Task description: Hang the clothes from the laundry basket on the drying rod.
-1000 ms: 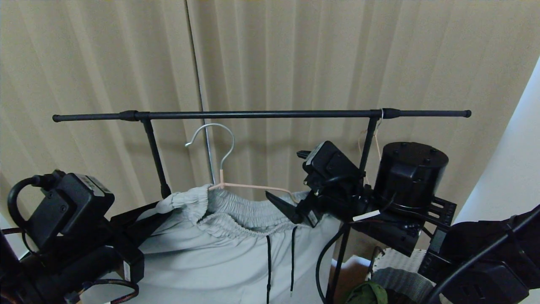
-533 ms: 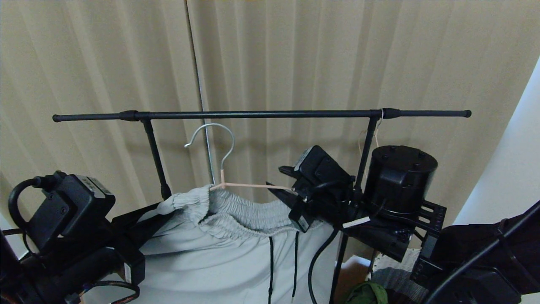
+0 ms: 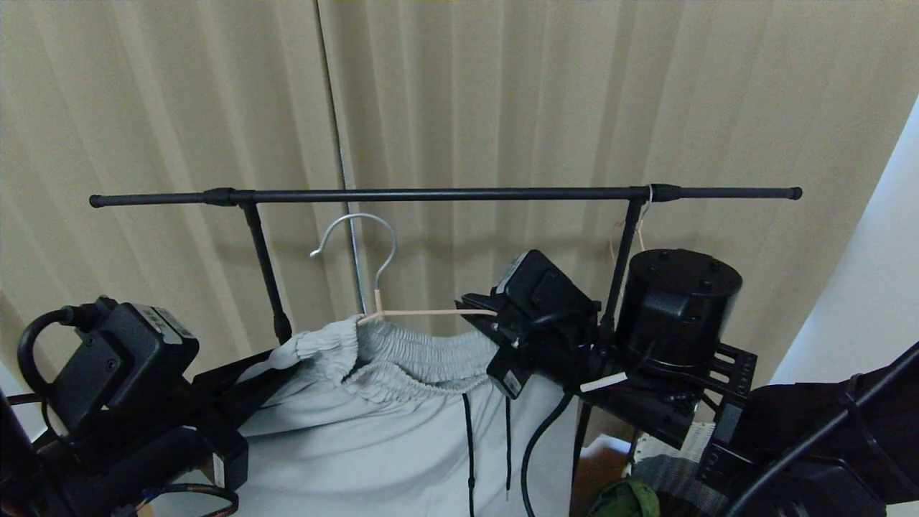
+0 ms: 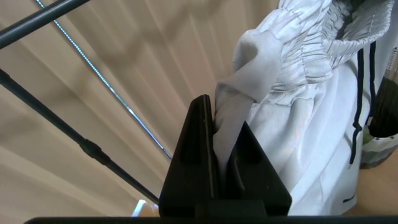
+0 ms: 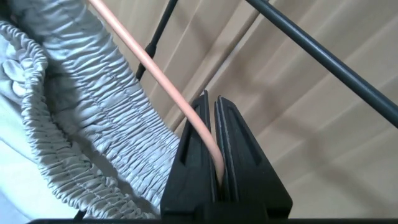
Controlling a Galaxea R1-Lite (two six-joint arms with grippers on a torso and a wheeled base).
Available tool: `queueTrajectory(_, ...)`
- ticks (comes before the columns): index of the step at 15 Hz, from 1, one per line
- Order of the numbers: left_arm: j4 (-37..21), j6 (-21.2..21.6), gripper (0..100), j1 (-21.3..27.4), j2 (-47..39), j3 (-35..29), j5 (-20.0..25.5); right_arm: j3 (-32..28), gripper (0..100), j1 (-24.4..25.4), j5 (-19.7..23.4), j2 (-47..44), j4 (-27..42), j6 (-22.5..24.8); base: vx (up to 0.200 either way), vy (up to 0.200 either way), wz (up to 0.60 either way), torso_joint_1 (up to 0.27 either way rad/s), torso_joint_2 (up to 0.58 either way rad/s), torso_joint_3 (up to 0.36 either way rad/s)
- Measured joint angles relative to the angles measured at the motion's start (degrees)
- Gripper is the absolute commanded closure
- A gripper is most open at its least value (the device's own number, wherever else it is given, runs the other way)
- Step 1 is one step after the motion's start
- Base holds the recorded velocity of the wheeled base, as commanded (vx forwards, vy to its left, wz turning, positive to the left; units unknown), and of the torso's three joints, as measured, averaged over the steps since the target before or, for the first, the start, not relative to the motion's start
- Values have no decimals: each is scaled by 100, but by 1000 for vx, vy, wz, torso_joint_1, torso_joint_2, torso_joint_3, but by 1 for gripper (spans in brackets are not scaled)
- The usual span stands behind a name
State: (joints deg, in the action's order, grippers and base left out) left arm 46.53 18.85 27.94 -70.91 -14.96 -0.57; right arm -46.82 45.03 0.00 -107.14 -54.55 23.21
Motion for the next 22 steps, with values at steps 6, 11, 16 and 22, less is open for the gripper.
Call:
queueTrajectory(6, 433, -32, 0, 0, 24, 63, -21, 71, 100, -173, -401, 72, -55, -11, 0, 0, 0, 0, 0, 0)
queueTrajectory(11, 492, -383, 0, -52, -1, 41, 9, 91, 100, -778, -557, 301, -54, -20, 0, 0, 0, 0, 0, 0)
queueTrajectory(16, 495, -500, 0, -341, -246, 60, 128, 57, 100, -1075, -563, 703, -24, -145, 0, 0, 0, 0, 0, 0)
queueTrajectory(22, 961, -590, 0, -779, -378, 234, 623, 7, 100, -1115, -552, 1134, 0, -334, 0, 0, 0, 0, 0, 0)
